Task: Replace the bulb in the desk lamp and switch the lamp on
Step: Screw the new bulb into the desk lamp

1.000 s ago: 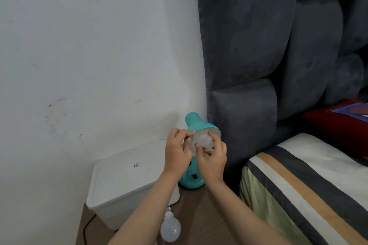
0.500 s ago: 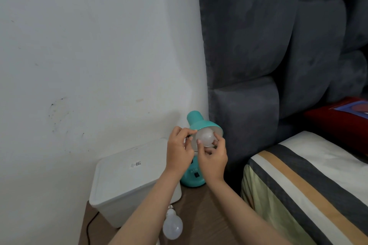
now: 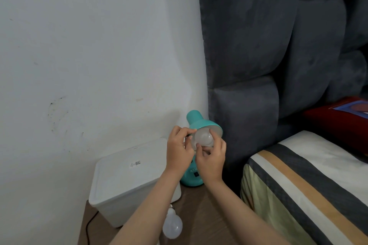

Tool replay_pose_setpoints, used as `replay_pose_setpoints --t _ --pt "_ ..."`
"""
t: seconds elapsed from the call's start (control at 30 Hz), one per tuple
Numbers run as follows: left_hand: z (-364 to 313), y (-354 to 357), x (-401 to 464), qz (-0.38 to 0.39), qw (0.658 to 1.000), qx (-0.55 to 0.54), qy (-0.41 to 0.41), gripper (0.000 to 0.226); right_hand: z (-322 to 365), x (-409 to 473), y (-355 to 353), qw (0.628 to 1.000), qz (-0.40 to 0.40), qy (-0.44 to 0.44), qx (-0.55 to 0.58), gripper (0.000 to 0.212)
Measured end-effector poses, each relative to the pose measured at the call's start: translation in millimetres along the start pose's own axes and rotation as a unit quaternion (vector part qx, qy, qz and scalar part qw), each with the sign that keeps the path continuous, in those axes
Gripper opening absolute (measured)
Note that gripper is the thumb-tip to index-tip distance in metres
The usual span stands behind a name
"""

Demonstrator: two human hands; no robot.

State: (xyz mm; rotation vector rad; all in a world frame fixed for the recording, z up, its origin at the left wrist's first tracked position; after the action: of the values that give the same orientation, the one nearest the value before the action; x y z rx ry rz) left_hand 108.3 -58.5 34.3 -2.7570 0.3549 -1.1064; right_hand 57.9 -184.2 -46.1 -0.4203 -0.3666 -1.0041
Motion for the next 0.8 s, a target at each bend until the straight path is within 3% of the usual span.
replay_pose_setpoints --t 0.63,0.8 --pt "-1.1 -0.6 -1.8 -0.007 1.000 -0.006 -0.002 0.023 -7.4 2.4 -3.8 1.000 -0.007 0.011 0.015 0.052" --pt "-2.7 -0.2 -2.1 -0.005 1.000 -0.003 0.001 0.023 -1.9 1.2 -0.1 1.000 0.006 -0.023 -0.001 0.051"
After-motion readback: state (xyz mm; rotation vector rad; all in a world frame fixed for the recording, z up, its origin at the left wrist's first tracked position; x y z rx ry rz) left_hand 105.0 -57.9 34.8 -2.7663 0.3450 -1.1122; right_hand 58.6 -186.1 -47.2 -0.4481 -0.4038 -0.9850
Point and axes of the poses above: each hand's wrist, its own x-axis towards the middle knuckle, its own y-axis out of the palm, z = x × y, the point moved 10 cm from there along x, towards the middle knuckle, and after that the axes turned 14 degrees about -x, right-handed, at the moved point
